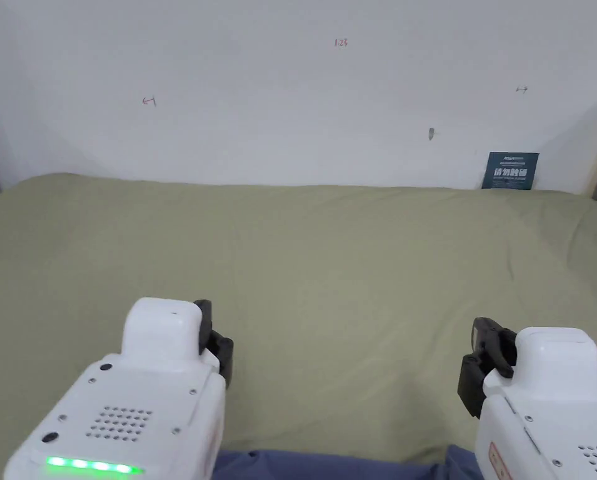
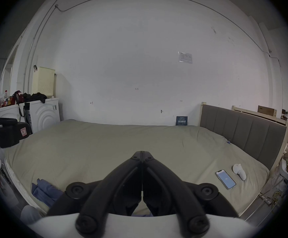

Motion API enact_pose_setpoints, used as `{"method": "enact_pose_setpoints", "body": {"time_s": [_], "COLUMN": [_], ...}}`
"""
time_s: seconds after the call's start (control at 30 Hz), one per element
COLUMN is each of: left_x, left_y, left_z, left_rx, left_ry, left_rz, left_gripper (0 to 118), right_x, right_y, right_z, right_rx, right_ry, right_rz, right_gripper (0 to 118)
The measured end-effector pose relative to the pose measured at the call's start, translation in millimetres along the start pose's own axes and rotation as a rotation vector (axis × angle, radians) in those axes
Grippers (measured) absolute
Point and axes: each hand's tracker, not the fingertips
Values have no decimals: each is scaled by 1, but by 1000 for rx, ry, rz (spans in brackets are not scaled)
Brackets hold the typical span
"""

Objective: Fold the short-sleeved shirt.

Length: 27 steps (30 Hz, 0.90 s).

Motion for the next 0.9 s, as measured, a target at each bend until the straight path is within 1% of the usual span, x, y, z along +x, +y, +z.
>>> {"method": "enact_pose_setpoints", "body": {"time_s": [0.07, 0.13, 0.17, 0.2, 0.23, 0.27, 0.3, 0.33, 0.37, 0.47, 0.53, 0.57, 0.6, 0.63, 0.67, 0.73, 0.8, 0.87, 0.9], "left_x": [-31, -70, -93, -118, -131, -150, -170, -184, -190, -214, -222, -225, -228, -231, -231, -232, -245, -247, -248], "left_y": [0, -6, -14, -23, -26, -35, -46, -59, -66, -95, -110, -115, -121, -126, -129, -143, -134, -128, -126], "left_z": [-6, -19, -27, -37, -42, -48, -56, -60, -67, -87, -94, -97, -100, -105, -107, -117, -133, -145, -152], "left_rx": [-80, -211, -295, -377, -463, -509, -585, -605, -654, -814, -855, -859, -845, -838, -840, -881, -903, -922, -952], "left_ry": [-38, -39, -83, -100, -96, -109, -146, -125, -121, -227, -289, -308, -328, -378, -393, -455, -504, -545, -603], "left_rz": [55, 106, 151, 219, 277, 338, 377, 415, 413, 470, 544, 580, 604, 647, 679, 761, 830, 801, 800], "left_gripper": [0, 0, 0, 0, 0, 0, 0, 0, 0, 0, 1, 10, 33, 73, 117, 118, 118, 118, 118], "right_x": [-2, 1, 0, 1, 2, 2, -2, -3, -4, -8, -9, -11, -12, -13, -13, -14, -16, -17, -18], "right_y": [-2, -5, -5, -9, -12, -16, -20, -24, -26, -34, -39, -41, -43, -44, -44, -45, -45, -46, -46], "right_z": [-1, 1, 1, 2, 3, 4, 3, 4, 4, 1, -1, -3, -3, -4, -5, -6, -7, -8, -8], "right_rx": [-6, -21, -33, -48, -66, -82, -98, -110, -127, -172, -204, -211, -220, -230, -237, -250, -256, -263, -268], "right_ry": [-3, -1, 5, 11, 20, 27, 28, 25, 23, 21, 20, 17, 11, 8, 8, 15, 14, 25, 18], "right_rz": [13, 14, 15, 17, 21, 25, 32, 40, 44, 29, 25, 29, 34, 39, 37, 26, 35, 50, 60], "right_gripper": [2, 2, 2, 2, 2, 2, 2, 2, 2, 2, 2, 2, 2, 2, 2, 2, 2, 2, 2]}}
